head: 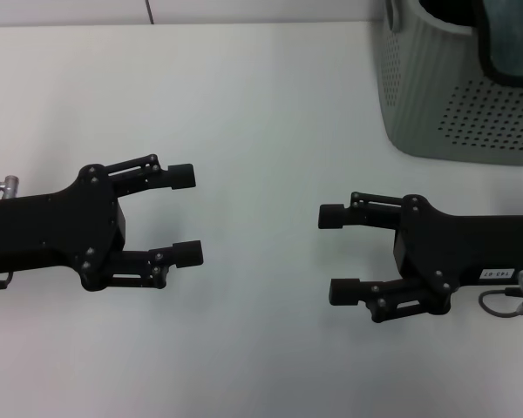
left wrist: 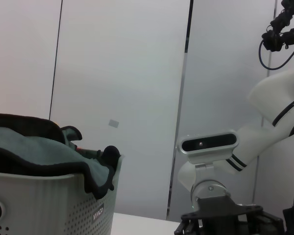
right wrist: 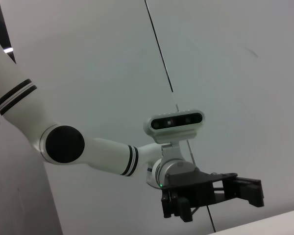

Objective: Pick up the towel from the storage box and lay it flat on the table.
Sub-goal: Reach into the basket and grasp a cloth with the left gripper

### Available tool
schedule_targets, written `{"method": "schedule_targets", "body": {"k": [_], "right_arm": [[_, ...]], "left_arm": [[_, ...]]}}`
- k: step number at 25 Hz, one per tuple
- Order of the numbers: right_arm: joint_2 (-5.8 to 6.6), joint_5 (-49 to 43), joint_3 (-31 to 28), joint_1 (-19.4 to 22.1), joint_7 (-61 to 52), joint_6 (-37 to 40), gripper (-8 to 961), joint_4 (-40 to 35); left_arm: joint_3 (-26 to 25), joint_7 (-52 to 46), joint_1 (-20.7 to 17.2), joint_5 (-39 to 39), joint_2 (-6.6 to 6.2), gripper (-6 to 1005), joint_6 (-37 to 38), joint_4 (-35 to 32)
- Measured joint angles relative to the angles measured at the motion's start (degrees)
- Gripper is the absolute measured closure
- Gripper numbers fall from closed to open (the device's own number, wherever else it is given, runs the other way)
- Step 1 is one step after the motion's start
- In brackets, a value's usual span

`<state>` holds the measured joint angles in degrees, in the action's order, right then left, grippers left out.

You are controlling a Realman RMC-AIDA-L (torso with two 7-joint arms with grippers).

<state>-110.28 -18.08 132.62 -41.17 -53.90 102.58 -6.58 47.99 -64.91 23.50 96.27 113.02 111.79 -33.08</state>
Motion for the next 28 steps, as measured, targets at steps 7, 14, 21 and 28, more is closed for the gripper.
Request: {"method": "schedule_targets", "body": {"k": [7,14,21,28], "right_arm": [[-0.35,0.4,-0.1,0.6,1.0,0.0,87,0.0],[-0.32,0.7,-0.1,0.6,1.0,0.0,89,-0.2],[-0.45,0.8,-0.7,0.6,1.0,-0.1,90,-0.2],[-0.62,0.8,-5.6,3.2,3.0,-2.7,91,0.3]], "left_arm": [[0.0,-0.1,0.0,0.0,0.00,140,0.8,0.0],[0.0,-0.3,0.1,0.0,0.00,141,0.8,0.0],[0.0,-0.3,-0.1,0.0,0.08,142,0.9,-0.1],[-0.6,-2.3,0.2,-7.0,2.22,142,0.5,-4.2]]}}
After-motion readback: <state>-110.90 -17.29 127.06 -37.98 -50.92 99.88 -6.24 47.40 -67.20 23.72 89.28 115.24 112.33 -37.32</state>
